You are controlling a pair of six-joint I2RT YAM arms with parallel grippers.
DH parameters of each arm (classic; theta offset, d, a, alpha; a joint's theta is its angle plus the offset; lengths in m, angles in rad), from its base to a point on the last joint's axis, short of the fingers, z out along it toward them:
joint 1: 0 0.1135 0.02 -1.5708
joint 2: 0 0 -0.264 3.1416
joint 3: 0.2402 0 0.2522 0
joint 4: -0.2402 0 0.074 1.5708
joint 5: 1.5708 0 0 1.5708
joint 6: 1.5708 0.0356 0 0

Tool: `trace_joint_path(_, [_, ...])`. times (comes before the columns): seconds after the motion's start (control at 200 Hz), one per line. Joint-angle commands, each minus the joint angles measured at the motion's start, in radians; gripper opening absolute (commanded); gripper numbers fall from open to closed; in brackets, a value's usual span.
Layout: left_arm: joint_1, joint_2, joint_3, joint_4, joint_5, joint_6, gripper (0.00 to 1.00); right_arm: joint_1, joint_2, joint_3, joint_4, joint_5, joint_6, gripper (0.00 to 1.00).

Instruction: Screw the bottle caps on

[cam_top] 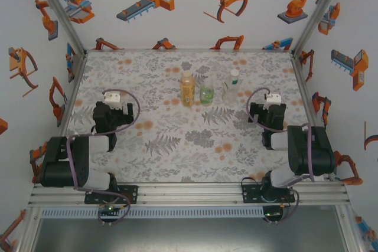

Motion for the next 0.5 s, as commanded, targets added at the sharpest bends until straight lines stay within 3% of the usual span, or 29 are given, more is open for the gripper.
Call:
trace_joint_path(0.0, [0.026, 0.07, 0.019, 0.112, 0.089, -0.048, 0.97, -0.005, -0.005, 0.026, 0.056, 0.027, 0.045, 0.99])
trace_joint_path(0.05, [0.046, 0.112, 0.051, 0.114, 0.1, -0.073, 0.97, -0.005, -0.006, 0.025, 0.057, 0.096, 0.07, 0.99])
trace_joint_path(0.11, [0.06, 0.088, 0.094, -0.019, 0.077, -0.094, 0.97, -0.004, -0.007, 0.026, 0.054, 0.142, 0.088, 0.99])
trace_joint_path(0.165, [0.056, 0.108, 0.079, 0.046, 0.063, -0.098, 0.97, -0.005, -0.005, 0.031, 0.044, 0.157, 0.094, 0.99])
trace_joint_path(0.406, [0.054, 0.098, 0.085, 0.02, 0.05, -0.101, 0.97, -0.005, -0.005, 0.054, 0.003, 0.14, 0.088, 0.99])
trace_joint_path(0.491, [0.056, 0.095, 0.088, 0.006, 0.05, -0.101, 0.97, -0.003, -0.002, 0.071, -0.025, 0.063, 0.055, 0.99])
